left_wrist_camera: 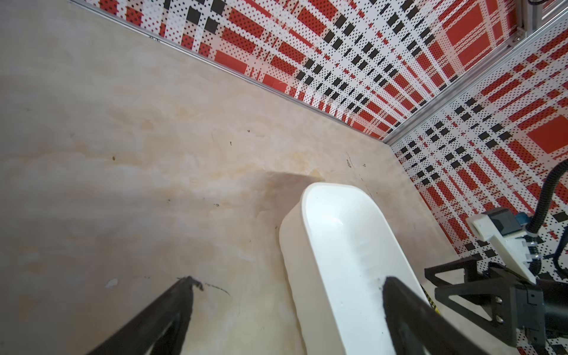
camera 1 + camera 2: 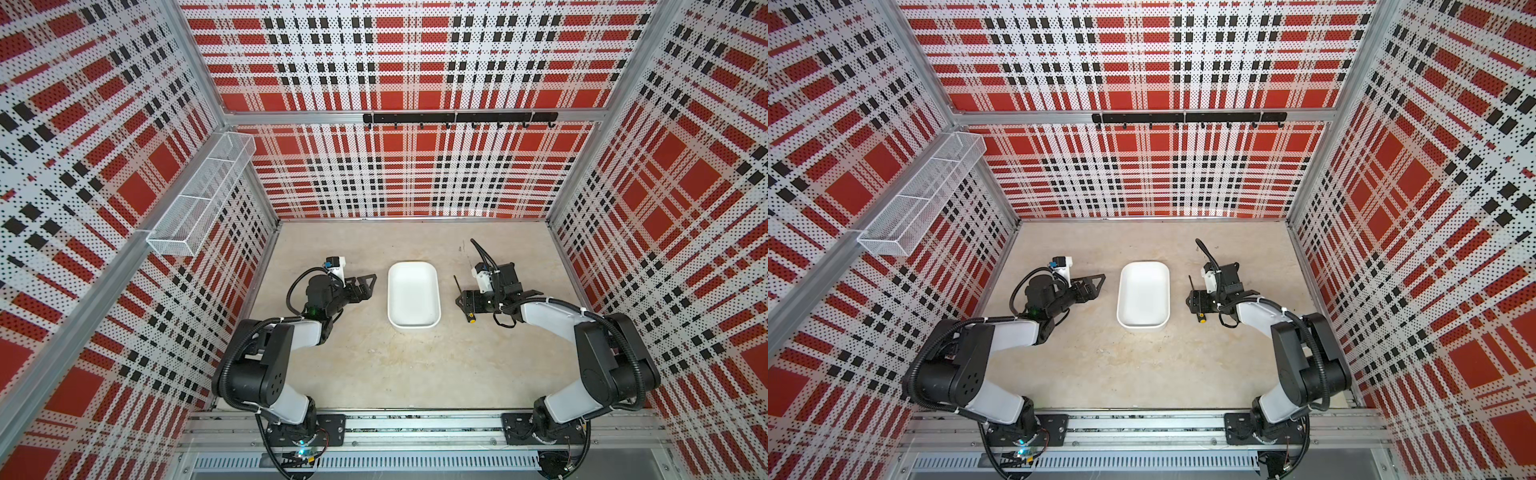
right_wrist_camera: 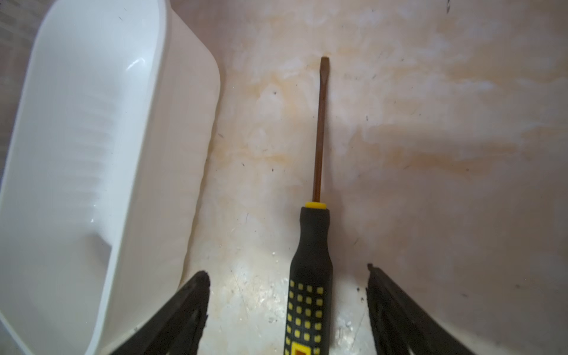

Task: Put the screwdriver in the bin
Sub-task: Pick up the screwdriver from the center of the table.

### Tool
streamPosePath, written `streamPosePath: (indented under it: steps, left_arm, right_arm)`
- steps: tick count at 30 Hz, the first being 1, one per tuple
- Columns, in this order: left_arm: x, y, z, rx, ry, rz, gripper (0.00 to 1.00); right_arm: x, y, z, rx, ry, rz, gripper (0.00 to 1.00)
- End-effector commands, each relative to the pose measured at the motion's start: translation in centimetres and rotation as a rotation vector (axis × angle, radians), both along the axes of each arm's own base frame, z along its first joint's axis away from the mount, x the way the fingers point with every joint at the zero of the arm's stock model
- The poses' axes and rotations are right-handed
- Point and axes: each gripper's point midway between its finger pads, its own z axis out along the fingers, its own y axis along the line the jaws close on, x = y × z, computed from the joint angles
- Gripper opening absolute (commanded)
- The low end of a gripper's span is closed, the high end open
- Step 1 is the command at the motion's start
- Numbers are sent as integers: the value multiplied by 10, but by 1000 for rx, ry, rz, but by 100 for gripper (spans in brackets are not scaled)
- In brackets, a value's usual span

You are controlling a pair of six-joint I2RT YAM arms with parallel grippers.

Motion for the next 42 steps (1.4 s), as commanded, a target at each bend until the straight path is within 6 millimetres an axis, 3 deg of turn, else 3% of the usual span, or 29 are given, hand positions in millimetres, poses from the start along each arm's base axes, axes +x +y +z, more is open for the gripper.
streamPosePath:
  steps: [1,14,28,38,42]
  left_arm:
    - [3,-10,-2,-9,19,-37,98]
    - [2,-25,-10,-2,57,-83,98]
    - [-2,-20,-11,56,91,-76,98]
    - [-5,-24,-6,57,92,-107,98]
    - [-5,-26,-3,60,88,-118,98]
  right_arm:
    - [-10,-5,-17,-61,49,-10,79]
    - [-17,-5,-32,-139,110,-15,63]
    - [-10,-5,-40,-176,162,-49,50]
    - [-12,-9,-44,-204,191,-65,32]
    - [-11,-6,-41,-188,190,-65,13]
